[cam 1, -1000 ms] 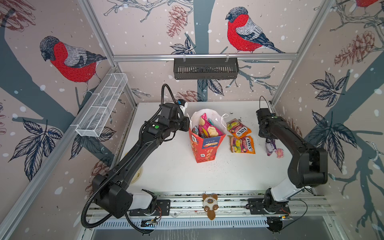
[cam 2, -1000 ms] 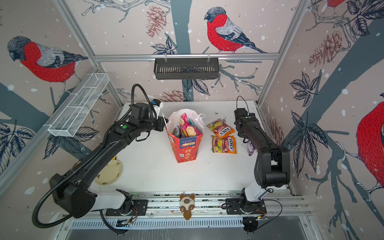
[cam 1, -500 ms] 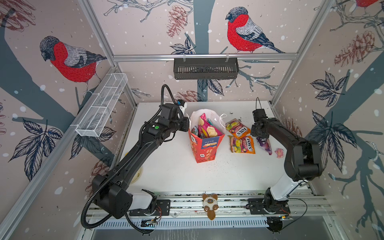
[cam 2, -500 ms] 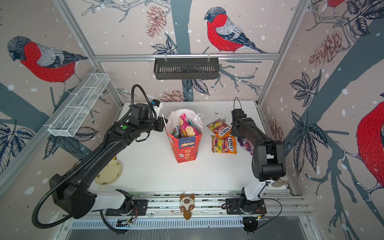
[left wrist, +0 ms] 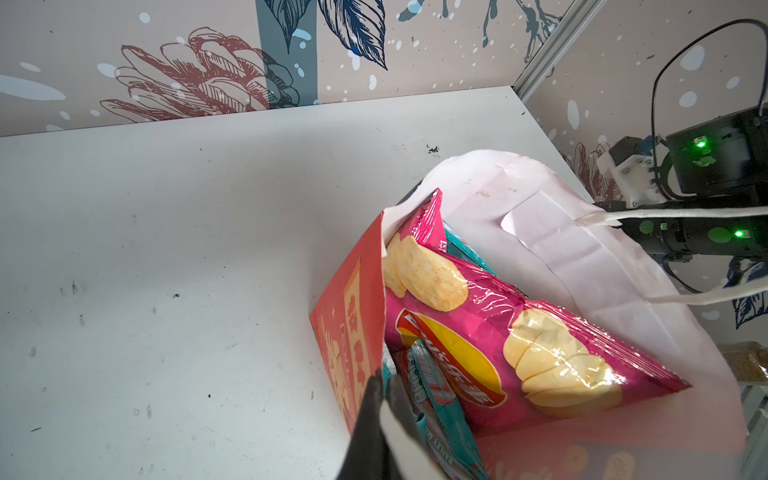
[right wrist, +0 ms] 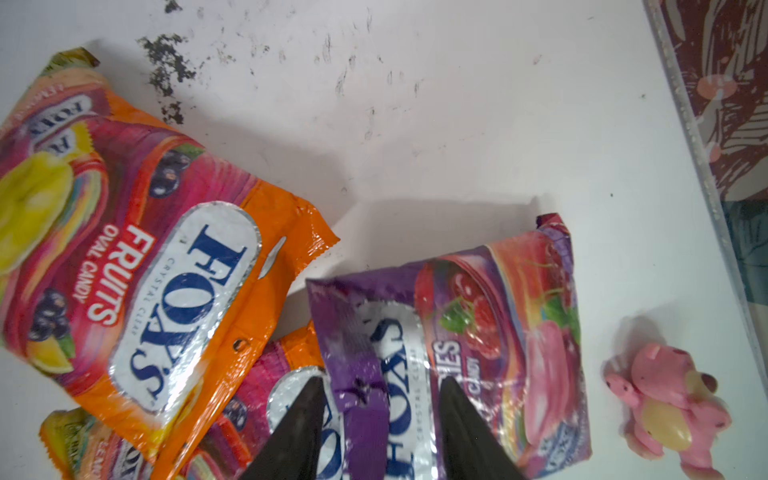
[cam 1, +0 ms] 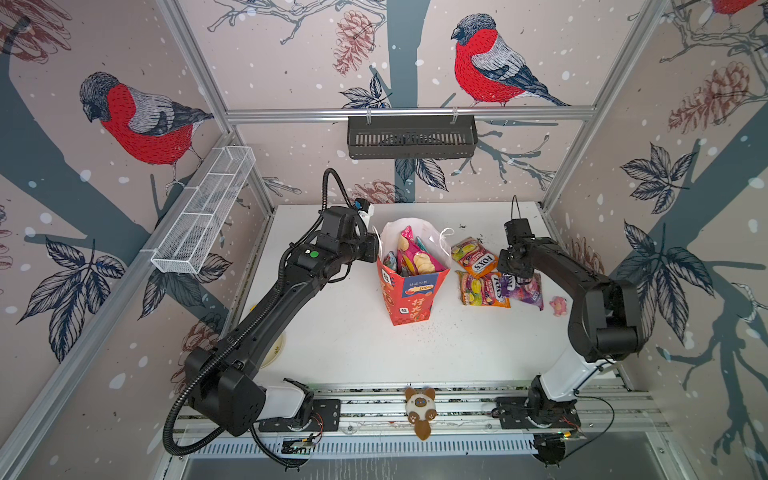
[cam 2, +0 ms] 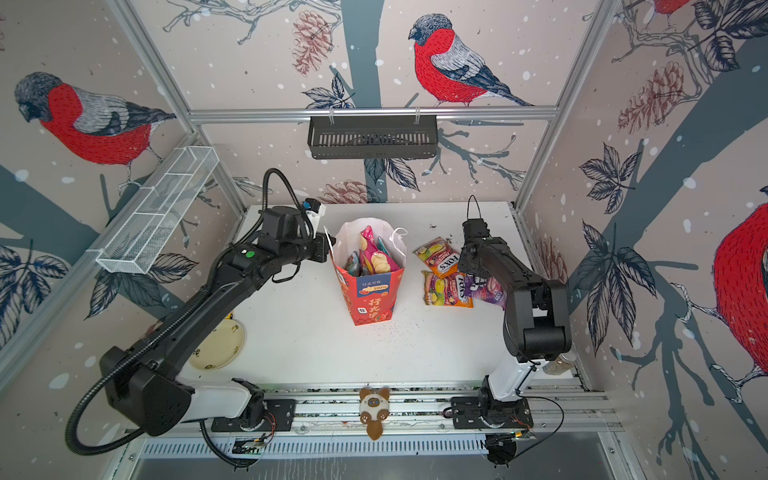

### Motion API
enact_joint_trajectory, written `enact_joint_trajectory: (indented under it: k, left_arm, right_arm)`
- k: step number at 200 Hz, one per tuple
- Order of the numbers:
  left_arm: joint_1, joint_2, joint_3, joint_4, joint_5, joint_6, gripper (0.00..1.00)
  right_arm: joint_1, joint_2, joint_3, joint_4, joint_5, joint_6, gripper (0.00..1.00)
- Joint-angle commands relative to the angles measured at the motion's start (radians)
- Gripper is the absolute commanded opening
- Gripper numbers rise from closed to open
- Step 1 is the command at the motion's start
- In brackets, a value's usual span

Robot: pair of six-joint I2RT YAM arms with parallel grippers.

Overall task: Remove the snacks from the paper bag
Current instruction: 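Lower the purple packet onto the table and open the right gripper, then move the right gripper back up toward the bag opening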

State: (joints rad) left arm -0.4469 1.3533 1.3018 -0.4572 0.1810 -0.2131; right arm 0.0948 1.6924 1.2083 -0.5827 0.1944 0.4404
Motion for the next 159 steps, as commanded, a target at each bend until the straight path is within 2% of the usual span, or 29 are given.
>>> enact_joint_trajectory:
  k: [1,48,83,97,120,159]
  left_arm:
    - [0.004,0.001,0.014,0.036,-0.010,0.001,0.00]
    - [0.004,0.000,0.005,0.054,-0.032,0.006,0.00]
    - [0.007,0.005,0.004,0.046,-0.047,0.011,0.00]
    - [0.008,0.004,-0.001,0.049,-0.048,0.011,0.00]
    - [0.010,0.011,-0.001,0.054,-0.040,0.009,0.00]
    - [0.009,0.005,-0.011,0.042,-0.044,0.010,0.00]
  right_arm:
    - [0.002,-0.055,0.017,-0.004,-0.050,0.012,0.49]
    - [0.004,-0.266,0.012,-0.009,-0.165,0.037,0.54]
    - [0.018,-0.381,-0.038,-0.012,-0.362,0.066,0.55]
    - [0.073,-0.401,-0.048,-0.053,-0.385,0.081,0.55]
    - [0.235,-0.403,-0.074,-0.107,-0.372,0.109,0.54]
    - [0.391,-0.337,-0.171,-0.046,-0.449,0.203,0.53]
